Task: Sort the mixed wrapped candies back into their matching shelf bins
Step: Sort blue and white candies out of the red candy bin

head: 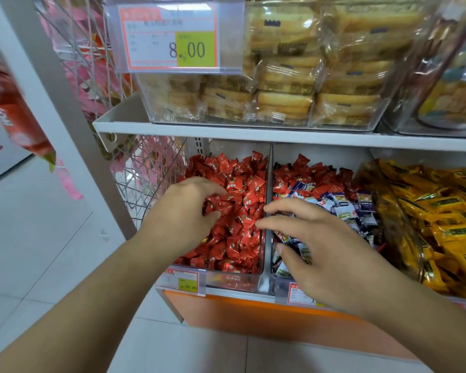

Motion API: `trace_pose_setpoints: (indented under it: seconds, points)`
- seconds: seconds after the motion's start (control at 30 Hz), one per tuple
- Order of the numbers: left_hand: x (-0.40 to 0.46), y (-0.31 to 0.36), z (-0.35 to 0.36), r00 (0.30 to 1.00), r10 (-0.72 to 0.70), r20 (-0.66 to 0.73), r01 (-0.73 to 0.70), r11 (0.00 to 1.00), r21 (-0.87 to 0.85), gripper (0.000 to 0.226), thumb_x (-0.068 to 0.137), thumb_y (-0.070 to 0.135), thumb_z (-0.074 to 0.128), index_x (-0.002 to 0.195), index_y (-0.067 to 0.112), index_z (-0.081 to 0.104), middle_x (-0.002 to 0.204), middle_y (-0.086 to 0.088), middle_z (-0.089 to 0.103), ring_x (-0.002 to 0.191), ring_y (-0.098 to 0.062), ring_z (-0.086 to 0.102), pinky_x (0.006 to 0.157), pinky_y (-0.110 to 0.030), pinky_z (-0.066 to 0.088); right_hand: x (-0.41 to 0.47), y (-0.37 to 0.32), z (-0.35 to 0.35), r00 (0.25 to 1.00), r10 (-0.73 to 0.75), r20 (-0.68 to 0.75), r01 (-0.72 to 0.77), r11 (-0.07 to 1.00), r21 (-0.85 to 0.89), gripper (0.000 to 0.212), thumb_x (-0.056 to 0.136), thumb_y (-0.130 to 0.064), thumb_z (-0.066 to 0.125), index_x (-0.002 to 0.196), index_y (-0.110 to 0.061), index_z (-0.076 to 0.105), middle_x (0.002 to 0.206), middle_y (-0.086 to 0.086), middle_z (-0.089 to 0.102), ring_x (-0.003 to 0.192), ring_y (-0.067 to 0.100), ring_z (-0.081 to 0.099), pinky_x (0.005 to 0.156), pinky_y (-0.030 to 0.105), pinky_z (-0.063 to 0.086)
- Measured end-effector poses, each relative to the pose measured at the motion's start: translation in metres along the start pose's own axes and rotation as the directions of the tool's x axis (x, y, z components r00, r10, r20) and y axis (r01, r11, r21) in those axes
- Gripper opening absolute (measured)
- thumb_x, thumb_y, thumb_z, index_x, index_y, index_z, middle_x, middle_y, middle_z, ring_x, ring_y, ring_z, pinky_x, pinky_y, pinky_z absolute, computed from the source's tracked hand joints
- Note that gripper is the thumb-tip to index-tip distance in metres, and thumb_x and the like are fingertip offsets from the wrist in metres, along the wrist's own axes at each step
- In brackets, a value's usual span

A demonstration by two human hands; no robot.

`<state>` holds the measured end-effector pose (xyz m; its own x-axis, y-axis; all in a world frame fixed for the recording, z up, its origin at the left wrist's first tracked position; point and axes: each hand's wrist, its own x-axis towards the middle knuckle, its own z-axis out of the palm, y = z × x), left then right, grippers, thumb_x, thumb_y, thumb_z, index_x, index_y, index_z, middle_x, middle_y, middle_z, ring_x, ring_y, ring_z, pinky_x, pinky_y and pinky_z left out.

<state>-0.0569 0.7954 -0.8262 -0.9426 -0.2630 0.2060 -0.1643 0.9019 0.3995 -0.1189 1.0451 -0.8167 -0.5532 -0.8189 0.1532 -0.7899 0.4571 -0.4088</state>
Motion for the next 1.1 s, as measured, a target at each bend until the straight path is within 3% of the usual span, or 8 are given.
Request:
trace_pose_setpoints:
  seconds: [0.07, 0.17, 0.3, 0.47, 0.7, 0.8, 0.97, 1.1]
  points:
    - [-0.001, 0.007, 0.000, 0.996, 0.074, 0.045, -0.075, 0.997, 0.008, 0.029, 0.084, 0.028, 0.082, 0.110, 0.040, 0.074, 0.114, 0.019, 0.064, 0.098, 0.000, 0.061, 0.091, -0.023, 0.051, 0.000, 0.000, 0.000, 1.000, 0.001, 0.002, -0.001, 1.000, -0.005, 0.044, 0.101, -0.023, 0.059, 0.138, -0.045, 0.058, 0.143, -0.038, 0.033, 0.135, -0.011, 0.032, 0.108, 0.005, 0.019]
    - [-0.004, 0.015, 0.004, 0.922, 0.058, 0.382, -0.016, 0.994, -0.111, 0.024, 0.079, 0.039, 0.086, 0.101, 0.044, 0.076, 0.095, 0.017, 0.073, 0.085, 0.003, 0.067, 0.084, -0.028, 0.057, -0.001, 0.000, 0.000, 1.000, 0.004, 0.004, -0.004, 1.000, -0.010, 0.045, 0.100, -0.021, 0.059, 0.138, -0.044, 0.059, 0.142, -0.037, 0.034, 0.135, -0.010, 0.033, 0.108, 0.004, 0.020]
    - [-0.006, 0.017, 0.012, 0.811, 0.019, 0.585, -0.047, 0.998, 0.032, 0.037, 0.078, 0.048, 0.085, 0.113, 0.051, 0.073, 0.113, 0.020, 0.070, 0.100, -0.002, 0.064, 0.088, -0.023, 0.052, 0.000, -0.001, -0.001, 1.000, 0.005, 0.007, -0.005, 1.000, -0.013, 0.047, 0.099, -0.019, 0.059, 0.139, -0.043, 0.059, 0.143, -0.037, 0.034, 0.135, -0.011, 0.032, 0.106, 0.000, 0.017]
    - [-0.002, 0.019, 0.020, 0.823, 0.034, 0.567, -0.071, 0.996, 0.045, 0.022, 0.078, 0.036, 0.087, 0.099, 0.041, 0.080, 0.095, 0.025, 0.068, 0.083, 0.010, 0.059, 0.062, -0.002, 0.037, 0.000, -0.002, 0.000, 1.000, 0.003, 0.002, -0.003, 1.000, -0.012, 0.048, 0.099, -0.019, 0.058, 0.139, -0.045, 0.057, 0.143, -0.038, 0.032, 0.136, -0.010, 0.033, 0.111, 0.008, 0.024]
    - [-0.001, 0.013, 0.023, 0.899, -0.042, 0.436, 0.099, 0.989, -0.109, 0.011, 0.075, 0.026, 0.092, 0.080, 0.026, 0.082, 0.059, 0.020, 0.066, 0.054, 0.011, 0.058, 0.048, -0.005, 0.037, -0.002, -0.002, -0.002, 1.000, -0.001, 0.006, 0.001, 1.000, 0.002, 0.049, 0.098, -0.016, 0.059, 0.139, -0.043, 0.058, 0.143, -0.037, 0.033, 0.135, -0.010, 0.034, 0.106, -0.001, 0.018]
    - [0.002, 0.007, 0.023, 0.952, -0.096, 0.292, 0.144, 0.979, -0.146, 0.013, 0.075, 0.032, 0.092, 0.077, 0.030, 0.079, 0.066, 0.015, 0.070, 0.059, 0.008, 0.061, 0.052, -0.006, 0.041, -0.002, -0.002, -0.002, 1.000, -0.002, 0.007, 0.002, 1.000, 0.007, 0.048, 0.098, -0.016, 0.060, 0.138, -0.042, 0.059, 0.143, -0.036, 0.034, 0.134, -0.009, 0.035, 0.104, -0.003, 0.016]
    - [0.004, 0.000, 0.022, 0.987, -0.059, 0.147, 0.079, 0.988, -0.130, 0.023, 0.082, 0.031, 0.085, 0.098, 0.044, 0.075, 0.097, 0.016, 0.071, 0.093, 0.002, 0.065, 0.088, -0.030, 0.058, -0.001, -0.003, -0.003, 1.000, -0.009, 0.016, 0.009, 1.000, 0.006, 0.048, 0.098, -0.015, 0.060, 0.138, -0.041, 0.060, 0.142, -0.035, 0.036, 0.133, -0.010, 0.035, 0.104, -0.004, 0.016]
    - [0.000, 0.008, 0.009, 0.976, 0.012, 0.218, 0.007, 0.996, -0.086, 0.017, 0.079, 0.033, 0.087, 0.090, 0.041, 0.077, 0.088, 0.018, 0.071, 0.084, 0.006, 0.063, 0.075, -0.019, 0.053, 0.000, -0.003, -0.003, 1.000, -0.008, 0.019, 0.008, 1.000, 0.000, 0.048, 0.097, -0.014, 0.061, 0.138, -0.040, 0.061, 0.141, -0.034, 0.038, 0.132, -0.010, 0.036, 0.104, -0.004, 0.016]
